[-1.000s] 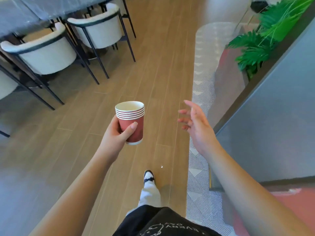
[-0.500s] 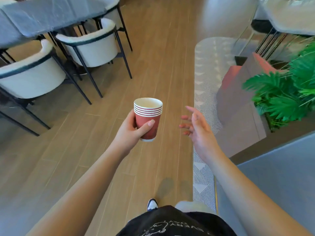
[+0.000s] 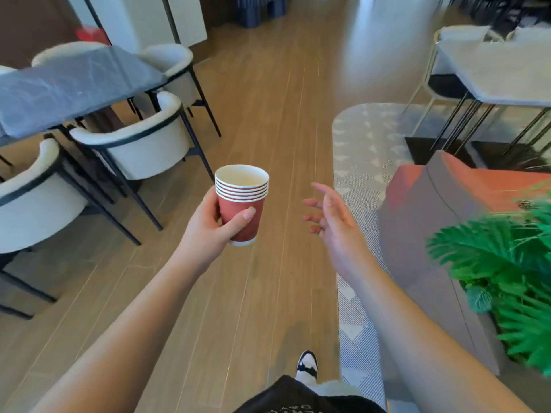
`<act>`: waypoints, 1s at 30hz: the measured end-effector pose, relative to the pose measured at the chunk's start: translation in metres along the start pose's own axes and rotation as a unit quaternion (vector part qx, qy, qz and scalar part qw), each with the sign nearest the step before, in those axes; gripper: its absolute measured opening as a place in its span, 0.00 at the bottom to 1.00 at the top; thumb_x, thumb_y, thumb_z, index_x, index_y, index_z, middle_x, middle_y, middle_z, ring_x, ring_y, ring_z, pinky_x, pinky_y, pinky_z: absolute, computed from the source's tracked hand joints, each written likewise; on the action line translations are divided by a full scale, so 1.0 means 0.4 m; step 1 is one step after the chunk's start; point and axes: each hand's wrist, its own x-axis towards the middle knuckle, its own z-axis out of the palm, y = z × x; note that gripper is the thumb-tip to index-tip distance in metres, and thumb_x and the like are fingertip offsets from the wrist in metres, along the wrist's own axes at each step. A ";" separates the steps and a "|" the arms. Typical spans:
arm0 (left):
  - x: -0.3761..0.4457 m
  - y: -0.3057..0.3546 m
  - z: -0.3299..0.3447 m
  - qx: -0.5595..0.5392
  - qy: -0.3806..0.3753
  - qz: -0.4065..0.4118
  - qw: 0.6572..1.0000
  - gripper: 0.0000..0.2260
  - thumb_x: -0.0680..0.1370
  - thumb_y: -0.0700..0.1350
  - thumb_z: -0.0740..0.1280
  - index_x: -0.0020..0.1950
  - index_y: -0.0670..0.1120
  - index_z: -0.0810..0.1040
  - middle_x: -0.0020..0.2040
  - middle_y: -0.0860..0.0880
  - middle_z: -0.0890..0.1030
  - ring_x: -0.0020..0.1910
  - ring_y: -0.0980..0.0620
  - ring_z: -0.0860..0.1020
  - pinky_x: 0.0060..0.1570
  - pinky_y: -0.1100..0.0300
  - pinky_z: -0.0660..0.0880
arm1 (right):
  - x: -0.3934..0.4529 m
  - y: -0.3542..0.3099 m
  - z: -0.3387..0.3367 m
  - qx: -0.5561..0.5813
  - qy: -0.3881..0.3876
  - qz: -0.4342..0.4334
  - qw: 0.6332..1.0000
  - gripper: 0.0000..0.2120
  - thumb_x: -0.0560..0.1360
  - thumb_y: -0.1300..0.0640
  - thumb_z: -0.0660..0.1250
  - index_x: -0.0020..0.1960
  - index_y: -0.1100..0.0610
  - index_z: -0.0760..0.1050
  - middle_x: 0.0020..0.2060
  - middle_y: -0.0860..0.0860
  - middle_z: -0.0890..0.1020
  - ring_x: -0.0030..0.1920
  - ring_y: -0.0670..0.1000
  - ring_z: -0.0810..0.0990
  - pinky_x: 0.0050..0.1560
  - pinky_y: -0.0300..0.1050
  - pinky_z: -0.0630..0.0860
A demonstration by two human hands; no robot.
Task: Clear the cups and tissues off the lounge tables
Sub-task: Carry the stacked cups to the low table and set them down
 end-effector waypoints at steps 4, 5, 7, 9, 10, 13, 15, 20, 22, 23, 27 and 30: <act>0.197 0.050 0.031 0.015 0.020 0.018 1.000 0.27 0.68 0.62 0.76 0.66 0.62 0.75 0.59 0.61 0.84 0.59 0.59 0.82 0.50 0.69 0.78 | 0.214 -0.068 -0.063 0.004 -0.011 -0.030 0.999 0.14 0.80 0.42 0.60 0.62 0.42 0.77 0.52 0.47 0.82 0.46 0.48 0.83 0.44 0.42 0.73; 0.244 0.063 0.035 0.014 0.025 0.023 0.999 0.26 0.69 0.62 0.76 0.65 0.62 0.75 0.58 0.62 0.84 0.58 0.61 0.82 0.49 0.70 0.78 | 0.261 -0.083 -0.076 0.007 -0.013 -0.034 0.999 0.13 0.81 0.42 0.61 0.62 0.42 0.78 0.52 0.48 0.82 0.46 0.48 0.83 0.45 0.42 0.73; 0.330 0.092 0.038 0.006 0.040 0.027 0.999 0.25 0.69 0.62 0.75 0.64 0.63 0.75 0.56 0.64 0.84 0.56 0.63 0.83 0.47 0.71 0.78 | 0.343 -0.111 -0.092 0.013 -0.015 -0.042 0.999 0.14 0.79 0.42 0.60 0.61 0.41 0.78 0.52 0.48 0.82 0.46 0.48 0.83 0.45 0.42 0.73; 0.413 0.107 0.036 -0.006 0.048 0.033 0.998 0.27 0.68 0.62 0.75 0.66 0.59 0.75 0.57 0.61 0.85 0.57 0.59 0.83 0.48 0.68 0.79 | 0.423 -0.132 -0.100 0.017 -0.024 -0.057 0.998 0.13 0.79 0.42 0.61 0.61 0.40 0.78 0.52 0.47 0.82 0.47 0.48 0.83 0.45 0.41 0.74; 0.454 0.112 0.035 -0.007 0.049 0.036 0.998 0.30 0.68 0.62 0.75 0.68 0.56 0.75 0.58 0.58 0.85 0.58 0.57 0.83 0.49 0.67 0.80 | 0.463 -0.138 -0.102 0.017 -0.030 -0.062 0.997 0.13 0.80 0.41 0.61 0.61 0.40 0.78 0.52 0.47 0.83 0.47 0.48 0.83 0.44 0.40 0.74; 0.575 0.122 0.027 -0.011 0.050 0.054 0.997 0.34 0.69 0.62 0.74 0.72 0.52 0.73 0.59 0.56 0.85 0.59 0.56 0.83 0.49 0.66 0.79 | 0.591 -0.157 -0.101 0.011 -0.043 -0.069 0.997 0.14 0.79 0.43 0.60 0.62 0.41 0.78 0.52 0.47 0.83 0.48 0.49 0.82 0.44 0.39 0.75; 0.654 0.122 0.015 -0.012 0.045 0.058 0.997 0.32 0.70 0.61 0.74 0.72 0.53 0.73 0.59 0.58 0.85 0.58 0.58 0.83 0.48 0.68 0.79 | 0.678 -0.160 -0.094 0.005 -0.054 -0.071 0.996 0.15 0.80 0.44 0.59 0.63 0.42 0.77 0.52 0.47 0.83 0.48 0.49 0.82 0.44 0.39 0.75; 0.898 0.126 -0.060 0.010 0.047 0.090 0.995 0.24 0.69 0.61 0.73 0.64 0.60 0.75 0.55 0.64 0.85 0.55 0.64 0.83 0.48 0.71 0.78 | 0.937 -0.177 -0.051 -0.016 -0.069 -0.086 0.994 0.16 0.79 0.43 0.59 0.64 0.43 0.76 0.52 0.47 0.83 0.48 0.49 0.82 0.45 0.40 0.75; 1.007 0.140 -0.102 0.012 0.046 0.101 0.994 0.24 0.68 0.63 0.74 0.62 0.63 0.75 0.56 0.64 0.85 0.56 0.62 0.83 0.48 0.68 0.79 | 1.050 -0.200 -0.024 -0.021 -0.063 -0.090 0.994 0.16 0.79 0.43 0.59 0.64 0.43 0.76 0.52 0.46 0.83 0.47 0.48 0.82 0.44 0.40 0.75; 1.061 0.153 -0.119 0.010 0.044 0.105 0.993 0.22 0.68 0.62 0.74 0.62 0.65 0.76 0.56 0.63 0.84 0.56 0.62 0.83 0.49 0.67 0.80 | 1.108 -0.218 -0.009 -0.020 -0.060 -0.095 0.993 0.16 0.79 0.43 0.59 0.64 0.43 0.76 0.51 0.46 0.83 0.47 0.48 0.82 0.44 0.40 0.74; 1.272 0.237 -0.176 0.026 0.040 0.141 0.989 0.18 0.69 0.62 0.74 0.58 0.73 0.77 0.56 0.66 0.83 0.56 0.65 0.82 0.46 0.72 0.78 | 1.320 -0.311 0.052 -0.025 -0.053 -0.138 0.989 0.15 0.79 0.40 0.61 0.62 0.39 0.78 0.53 0.47 0.83 0.49 0.49 0.82 0.44 0.40 0.75; 1.415 0.282 -0.207 0.020 0.041 0.157 0.986 0.24 0.68 0.64 0.74 0.62 0.66 0.74 0.58 0.64 0.83 0.58 0.62 0.82 0.49 0.68 0.80 | 1.456 -0.369 0.079 -0.033 -0.053 -0.163 0.985 0.16 0.77 0.37 0.62 0.62 0.38 0.78 0.54 0.47 0.83 0.50 0.49 0.83 0.44 0.40 0.76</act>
